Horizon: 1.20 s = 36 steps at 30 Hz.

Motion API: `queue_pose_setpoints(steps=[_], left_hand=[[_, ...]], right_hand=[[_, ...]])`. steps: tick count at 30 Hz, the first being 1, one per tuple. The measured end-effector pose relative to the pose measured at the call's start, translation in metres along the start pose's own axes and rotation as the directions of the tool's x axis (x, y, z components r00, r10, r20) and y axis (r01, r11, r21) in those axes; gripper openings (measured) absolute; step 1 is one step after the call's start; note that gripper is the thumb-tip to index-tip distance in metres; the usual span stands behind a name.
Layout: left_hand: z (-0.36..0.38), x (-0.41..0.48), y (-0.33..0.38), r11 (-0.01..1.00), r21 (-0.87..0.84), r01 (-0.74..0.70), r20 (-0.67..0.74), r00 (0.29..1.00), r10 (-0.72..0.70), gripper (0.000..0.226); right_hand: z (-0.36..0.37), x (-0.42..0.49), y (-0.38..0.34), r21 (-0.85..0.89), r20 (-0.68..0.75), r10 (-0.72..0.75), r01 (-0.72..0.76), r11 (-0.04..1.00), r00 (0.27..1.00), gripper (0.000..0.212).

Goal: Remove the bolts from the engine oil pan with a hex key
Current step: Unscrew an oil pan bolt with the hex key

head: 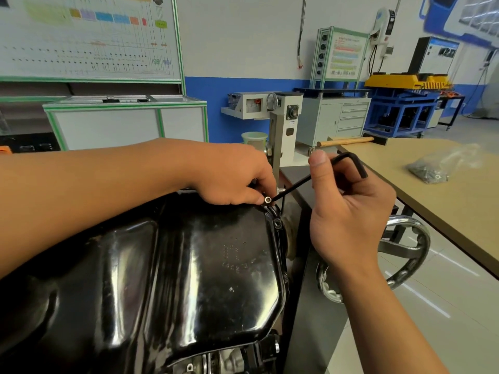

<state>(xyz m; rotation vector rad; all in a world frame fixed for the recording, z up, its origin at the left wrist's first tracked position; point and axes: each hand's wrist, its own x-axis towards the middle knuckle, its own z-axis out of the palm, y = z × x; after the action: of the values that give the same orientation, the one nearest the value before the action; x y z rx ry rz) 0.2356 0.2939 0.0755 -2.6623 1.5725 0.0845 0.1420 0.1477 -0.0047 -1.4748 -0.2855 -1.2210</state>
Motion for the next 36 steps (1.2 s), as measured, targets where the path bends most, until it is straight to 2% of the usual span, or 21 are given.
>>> queue_pose_setpoints(steps=[9,14,17,20,24,26,27,28,29,30,31,33,36], left_hand=[[0.004,-0.002,-0.008,0.983,0.045,-0.179,-0.081,0.980,0.182,0.023],[0.004,0.002,-0.010,0.980,-0.166,-0.113,-0.138,0.986,0.090,0.018],[0.004,0.003,-0.008,0.972,-0.204,-0.116,-0.158,0.984,0.084,0.012],[0.003,0.001,-0.001,0.987,-0.106,-0.118,-0.172,0.980,0.098,0.013],[0.007,0.003,0.011,0.962,0.245,-0.123,-0.210,0.962,0.177,0.028],[0.009,0.003,0.014,0.954,0.263,-0.141,-0.281,0.935,0.216,0.029],[0.008,0.003,0.015,0.970,0.200,-0.140,-0.321,0.926,0.200,0.029],[0.006,0.003,0.016,0.989,0.059,-0.139,-0.361,0.920,0.151,0.026],[0.004,0.002,0.017,0.980,-0.138,-0.141,-0.380,0.922,0.079,0.021],[0.000,0.001,0.018,0.926,-0.347,-0.147,-0.366,0.931,0.011,0.015],[-0.005,0.000,0.019,0.838,-0.523,-0.153,-0.330,0.943,-0.034,0.011],[-0.014,-0.001,0.025,0.643,-0.746,-0.172,-0.266,0.963,-0.051,0.012],[-0.026,0.010,0.048,0.343,-0.924,-0.170,-0.179,0.984,0.005,0.016]], right_hand=[[-0.001,-0.001,-0.001,-0.004,-0.025,0.011,-0.011,1.000,1.000,0.028],[-0.001,-0.001,-0.002,-0.006,-0.004,-0.029,0.029,1.000,1.000,0.025],[0.001,-0.003,0.000,-0.032,0.016,-0.077,0.077,0.997,0.997,0.031],[0.000,-0.004,0.003,-0.074,0.014,-0.117,0.117,0.990,0.993,0.030],[0.001,-0.004,0.000,-0.091,-0.008,-0.166,0.164,0.982,0.986,0.020],[0.000,0.000,-0.006,-0.078,-0.060,-0.188,0.183,0.980,0.980,0.019],[-0.002,0.003,-0.009,-0.070,-0.088,-0.196,0.190,0.979,0.977,0.020],[-0.005,0.006,-0.012,-0.065,-0.110,-0.199,0.193,0.979,0.974,0.022],[-0.009,0.008,-0.015,-0.062,-0.126,-0.191,0.184,0.981,0.973,0.022],[-0.014,0.009,-0.019,-0.056,-0.140,-0.167,0.160,0.985,0.976,0.022],[-0.020,0.008,-0.023,-0.045,-0.155,-0.128,0.122,0.992,0.980,0.022],[-0.035,0.007,-0.031,-0.002,-0.184,-0.031,0.031,1.000,0.982,0.020],[-0.071,0.011,-0.045,0.034,-0.252,0.065,-0.059,0.998,0.966,0.025]])
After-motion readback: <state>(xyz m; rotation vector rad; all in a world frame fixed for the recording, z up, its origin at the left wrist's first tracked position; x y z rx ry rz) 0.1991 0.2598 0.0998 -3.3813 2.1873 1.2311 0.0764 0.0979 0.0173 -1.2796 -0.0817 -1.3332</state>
